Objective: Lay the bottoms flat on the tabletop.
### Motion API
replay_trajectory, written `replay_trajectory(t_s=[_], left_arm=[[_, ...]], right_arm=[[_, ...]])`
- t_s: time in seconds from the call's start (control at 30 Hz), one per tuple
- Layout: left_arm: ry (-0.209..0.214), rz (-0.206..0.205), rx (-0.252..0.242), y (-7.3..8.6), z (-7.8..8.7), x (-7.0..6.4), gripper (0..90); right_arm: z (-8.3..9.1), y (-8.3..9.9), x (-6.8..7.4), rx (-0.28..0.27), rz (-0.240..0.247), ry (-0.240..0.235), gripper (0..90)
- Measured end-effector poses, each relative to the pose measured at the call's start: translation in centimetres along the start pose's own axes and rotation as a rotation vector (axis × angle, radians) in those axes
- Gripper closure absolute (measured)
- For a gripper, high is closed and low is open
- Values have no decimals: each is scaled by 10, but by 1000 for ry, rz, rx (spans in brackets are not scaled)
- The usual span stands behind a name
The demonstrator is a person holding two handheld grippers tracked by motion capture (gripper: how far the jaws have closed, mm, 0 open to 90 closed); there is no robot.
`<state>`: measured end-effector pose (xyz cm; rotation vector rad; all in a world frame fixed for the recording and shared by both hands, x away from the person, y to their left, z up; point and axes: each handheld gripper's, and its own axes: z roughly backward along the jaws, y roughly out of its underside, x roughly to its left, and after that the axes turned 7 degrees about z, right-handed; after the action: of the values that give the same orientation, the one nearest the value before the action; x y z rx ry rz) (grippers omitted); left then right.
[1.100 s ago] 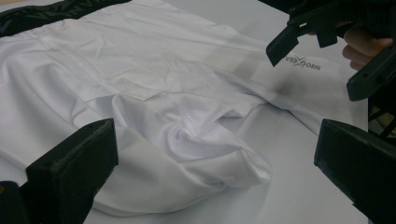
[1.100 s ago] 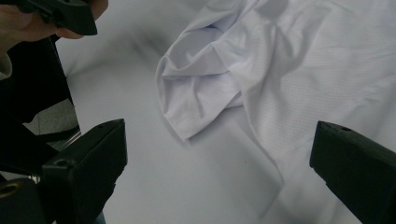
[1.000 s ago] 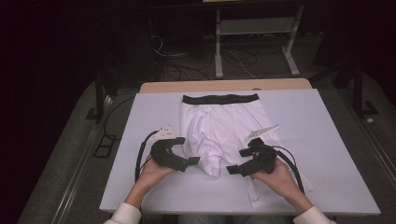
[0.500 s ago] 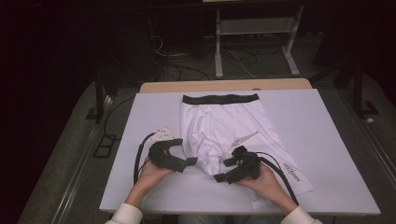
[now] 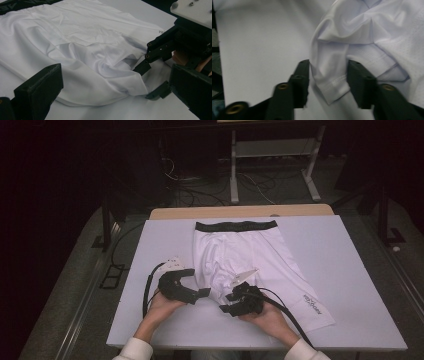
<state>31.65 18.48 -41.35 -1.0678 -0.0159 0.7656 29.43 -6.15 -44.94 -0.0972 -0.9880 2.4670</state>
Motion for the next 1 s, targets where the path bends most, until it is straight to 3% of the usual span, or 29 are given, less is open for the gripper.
replay_trajectory(t_s=[0.13, 0.37, 0.57, 0.7, 0.87, 1.0], left_arm=[[-2, 7, -6, 0, 1, 2, 0], [-7, 11, -14, -3, 5, 6, 0], [10, 7, -17, -13, 7, 6, 0], [27, -1, -9, -17, 5, 5, 0], [29, -19, 9, -19, 1, 2, 0], [41, -54, 24, -21, -3, -3, 21]], right_arm=[[3, -7, -4, 11, -16, -8, 875], [32, -27, -23, -77, -94, -87, 885], [57, -49, -60, -196, -217, -161, 887], [61, -62, -89, -220, -275, -169, 887], [56, -67, -113, -210, -319, -131, 887], [50, -66, -133, -229, -379, -129, 887]])
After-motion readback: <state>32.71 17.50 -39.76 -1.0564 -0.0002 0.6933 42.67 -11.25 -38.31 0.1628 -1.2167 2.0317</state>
